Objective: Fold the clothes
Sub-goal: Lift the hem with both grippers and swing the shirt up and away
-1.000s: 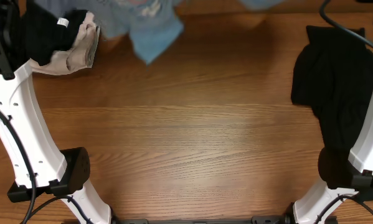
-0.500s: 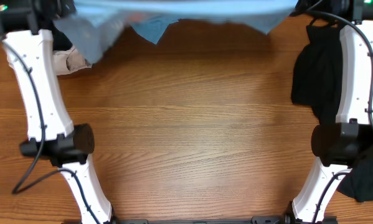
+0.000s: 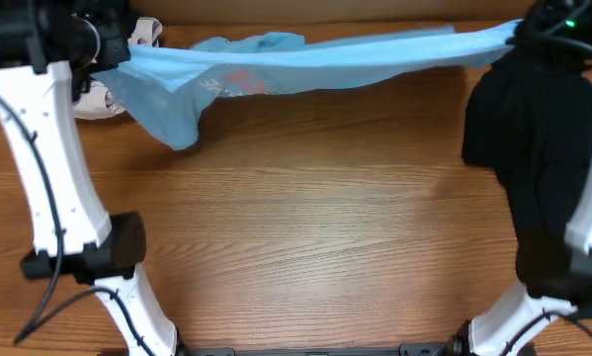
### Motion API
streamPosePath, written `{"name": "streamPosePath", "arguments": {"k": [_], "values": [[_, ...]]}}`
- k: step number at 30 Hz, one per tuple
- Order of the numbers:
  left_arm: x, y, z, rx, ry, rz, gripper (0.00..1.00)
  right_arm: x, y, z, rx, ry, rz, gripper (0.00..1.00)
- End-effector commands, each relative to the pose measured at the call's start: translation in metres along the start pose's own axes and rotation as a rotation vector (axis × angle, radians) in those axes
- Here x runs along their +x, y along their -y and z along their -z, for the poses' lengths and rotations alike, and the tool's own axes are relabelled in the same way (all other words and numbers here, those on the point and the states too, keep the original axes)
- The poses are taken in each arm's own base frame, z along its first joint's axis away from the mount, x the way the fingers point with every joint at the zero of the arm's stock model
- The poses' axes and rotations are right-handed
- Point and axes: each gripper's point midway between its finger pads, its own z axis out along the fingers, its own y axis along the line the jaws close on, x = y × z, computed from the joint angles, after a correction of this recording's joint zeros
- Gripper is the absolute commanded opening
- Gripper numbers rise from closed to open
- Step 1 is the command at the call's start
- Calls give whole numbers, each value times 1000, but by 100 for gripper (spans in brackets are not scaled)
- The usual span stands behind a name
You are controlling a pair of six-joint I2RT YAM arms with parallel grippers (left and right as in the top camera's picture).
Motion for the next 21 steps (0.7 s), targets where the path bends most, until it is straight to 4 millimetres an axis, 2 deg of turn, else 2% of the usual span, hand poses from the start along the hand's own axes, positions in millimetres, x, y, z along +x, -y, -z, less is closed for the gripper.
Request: {"name": "streamPosePath", "arguments": {"k": [1,3,6,12,16,19,21], "values": [[-1,5,62,38,126,-29,4,3,-13,54,-20,75,76,4],[0,6,84,41,172,-32,4,8,-16,68,-23,87,80,4],[4,-2,124,-1,264,-30,4,10,-26,103,-39,160,102,4],[17,-17,210,-73,482,-6,4,20,-49,200,-74,399,165,4],[27,-21,266,-82,644,7,4,38,-52,263,-45,556,182,4],[28,-25,302,-95,769,23,4,48,-49,298,-13,654,182,7],[24,-28,316,-110,828,37,4,50,-48,312,0,700,182,9]]}}
